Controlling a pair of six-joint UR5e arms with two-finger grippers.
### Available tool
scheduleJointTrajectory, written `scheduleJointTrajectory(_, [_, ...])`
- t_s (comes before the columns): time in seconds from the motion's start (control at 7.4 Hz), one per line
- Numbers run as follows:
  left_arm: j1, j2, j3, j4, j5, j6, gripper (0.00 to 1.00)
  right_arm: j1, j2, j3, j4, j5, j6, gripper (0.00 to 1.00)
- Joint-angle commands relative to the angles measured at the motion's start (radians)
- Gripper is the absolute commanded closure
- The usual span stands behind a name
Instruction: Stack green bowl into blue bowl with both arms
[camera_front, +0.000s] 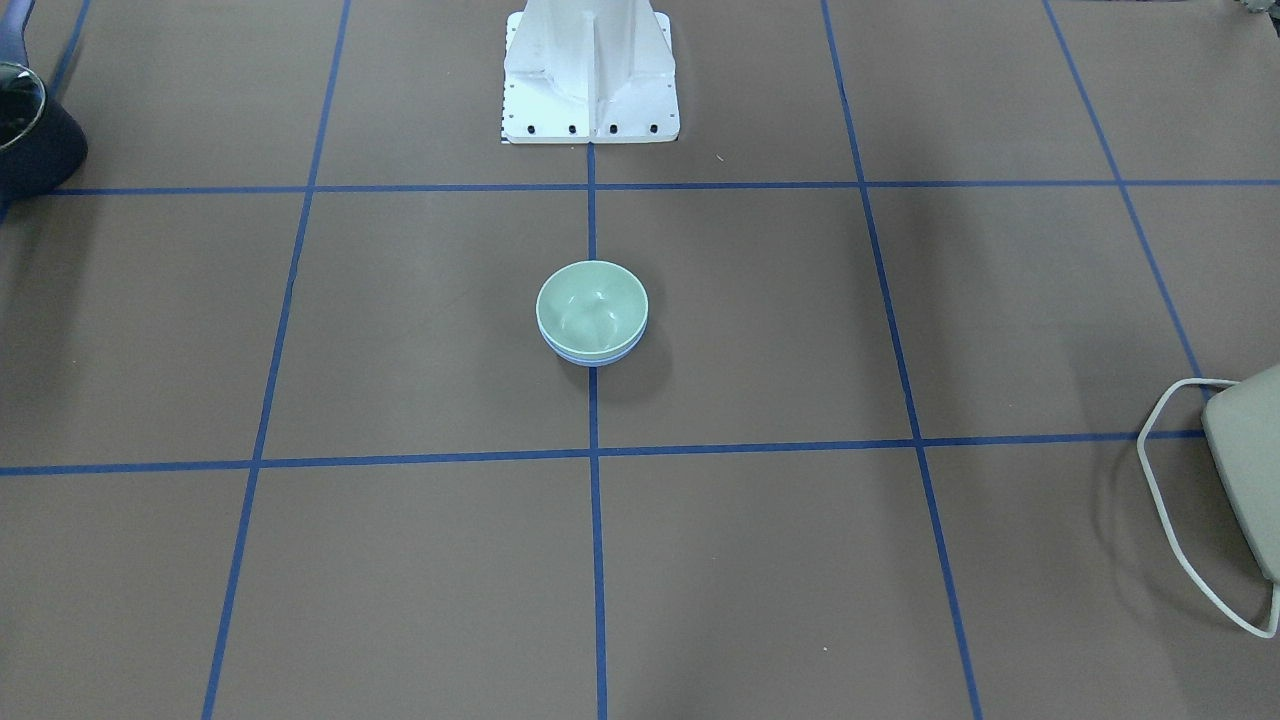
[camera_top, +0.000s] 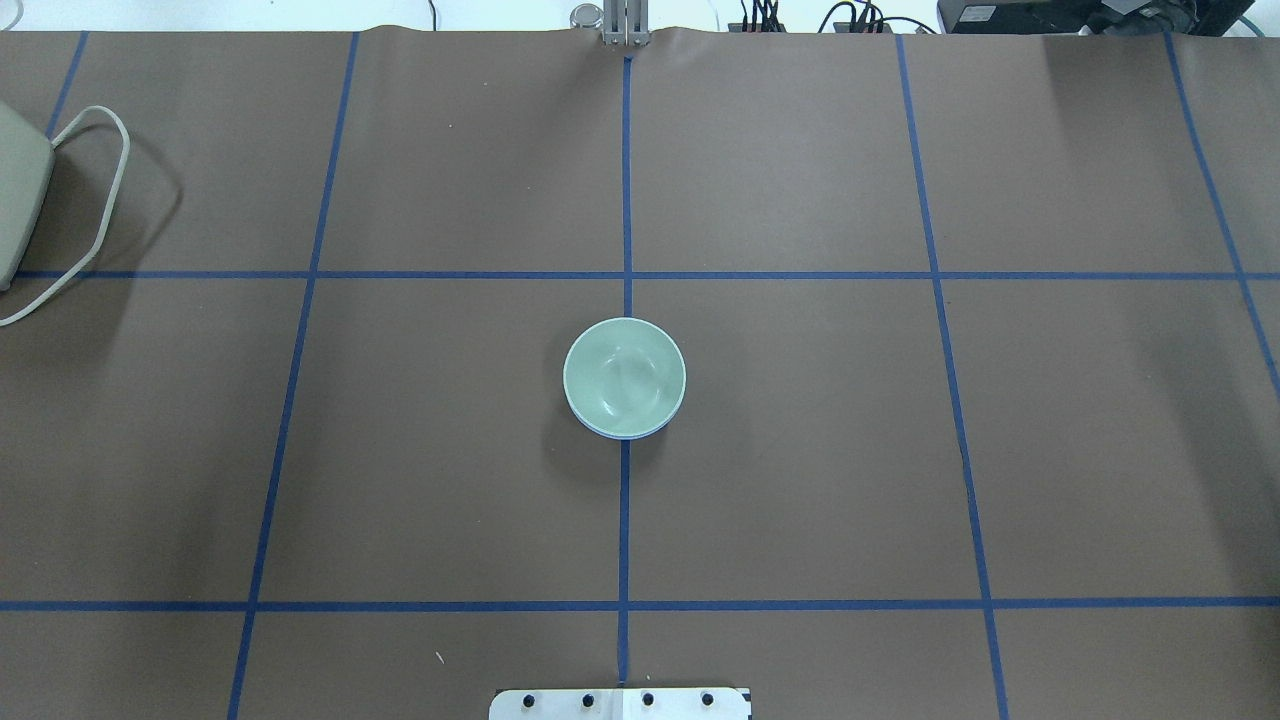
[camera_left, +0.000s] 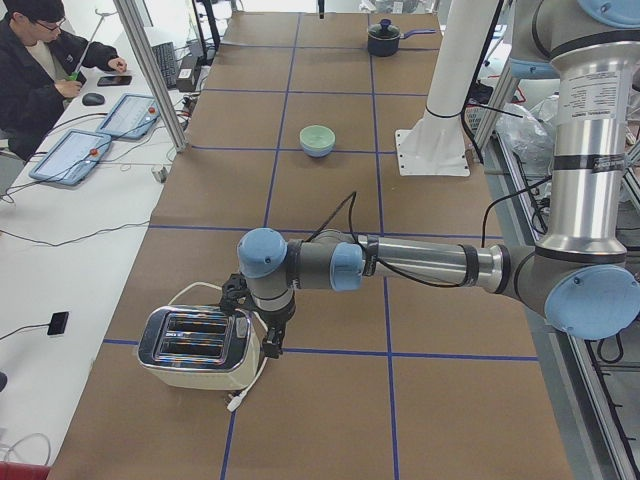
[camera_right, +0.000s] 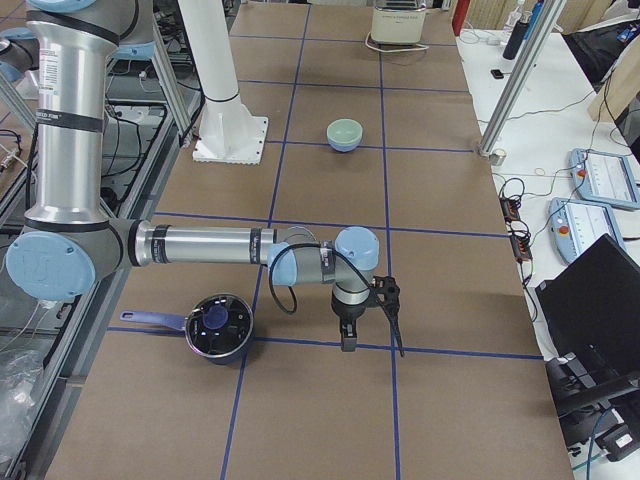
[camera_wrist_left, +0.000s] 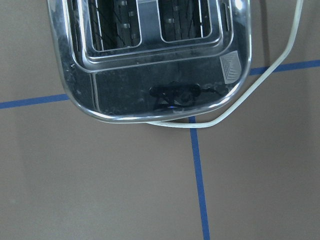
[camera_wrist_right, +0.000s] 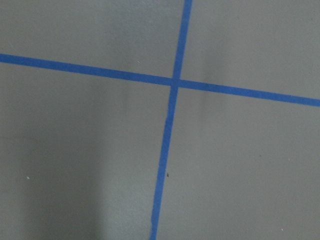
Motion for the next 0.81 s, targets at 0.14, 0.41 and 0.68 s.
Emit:
scheduleJointTrajectory(0.14, [0.001,0.008,-0.004,-0.006,-0.001,0.006,0.02,0.039,-0.017,0.007,0.001,-0.006,-0.003,0.00])
scheduleJointTrajectory(0.41, [0.001,0.008,-0.006,-0.011,-0.004,0.008,0.02,0.039,-0.014,0.007,0.001,-0.003,-0.001,0.00])
scheduleJointTrajectory(0.68, [0.001,0.008,-0.003,-0.024,-0.002,0.008,0.02,0.039,-0.014,0.008,0.001,-0.003,0.000,0.00])
